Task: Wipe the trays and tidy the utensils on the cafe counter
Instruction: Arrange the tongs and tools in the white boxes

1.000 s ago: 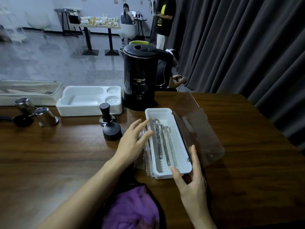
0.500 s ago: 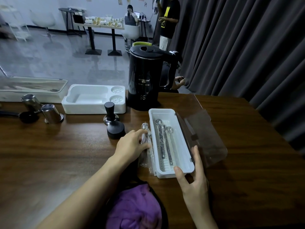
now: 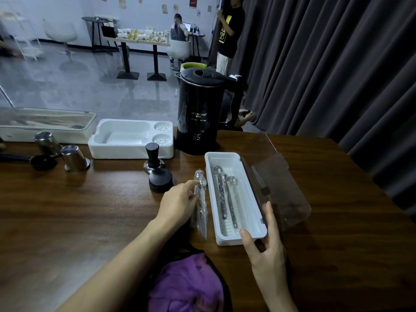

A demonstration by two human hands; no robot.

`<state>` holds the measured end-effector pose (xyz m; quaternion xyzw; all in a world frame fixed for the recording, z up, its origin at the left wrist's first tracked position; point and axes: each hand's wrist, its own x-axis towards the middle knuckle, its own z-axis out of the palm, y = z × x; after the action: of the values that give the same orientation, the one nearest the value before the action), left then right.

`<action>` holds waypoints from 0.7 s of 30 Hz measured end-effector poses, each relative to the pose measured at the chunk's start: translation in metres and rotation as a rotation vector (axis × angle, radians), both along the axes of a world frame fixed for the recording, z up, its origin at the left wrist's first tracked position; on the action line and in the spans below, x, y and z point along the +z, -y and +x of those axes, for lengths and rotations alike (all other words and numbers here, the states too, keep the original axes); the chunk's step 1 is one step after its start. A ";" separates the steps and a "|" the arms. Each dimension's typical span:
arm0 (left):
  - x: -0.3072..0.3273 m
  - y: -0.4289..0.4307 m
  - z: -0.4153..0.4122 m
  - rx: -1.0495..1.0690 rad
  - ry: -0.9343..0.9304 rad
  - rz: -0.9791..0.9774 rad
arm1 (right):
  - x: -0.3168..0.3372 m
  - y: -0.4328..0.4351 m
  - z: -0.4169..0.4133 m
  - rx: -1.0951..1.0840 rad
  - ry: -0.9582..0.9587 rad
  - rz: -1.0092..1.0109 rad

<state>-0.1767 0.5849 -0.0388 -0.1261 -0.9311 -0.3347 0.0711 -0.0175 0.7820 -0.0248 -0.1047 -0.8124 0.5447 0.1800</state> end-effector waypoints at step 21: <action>0.015 0.004 -0.011 -0.060 0.200 -0.040 | 0.001 0.000 0.000 -0.018 0.019 -0.010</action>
<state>-0.1880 0.5807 -0.0234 -0.1214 -0.9359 -0.3289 -0.0347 -0.0179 0.7821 -0.0242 -0.1181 -0.8103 0.5461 0.1768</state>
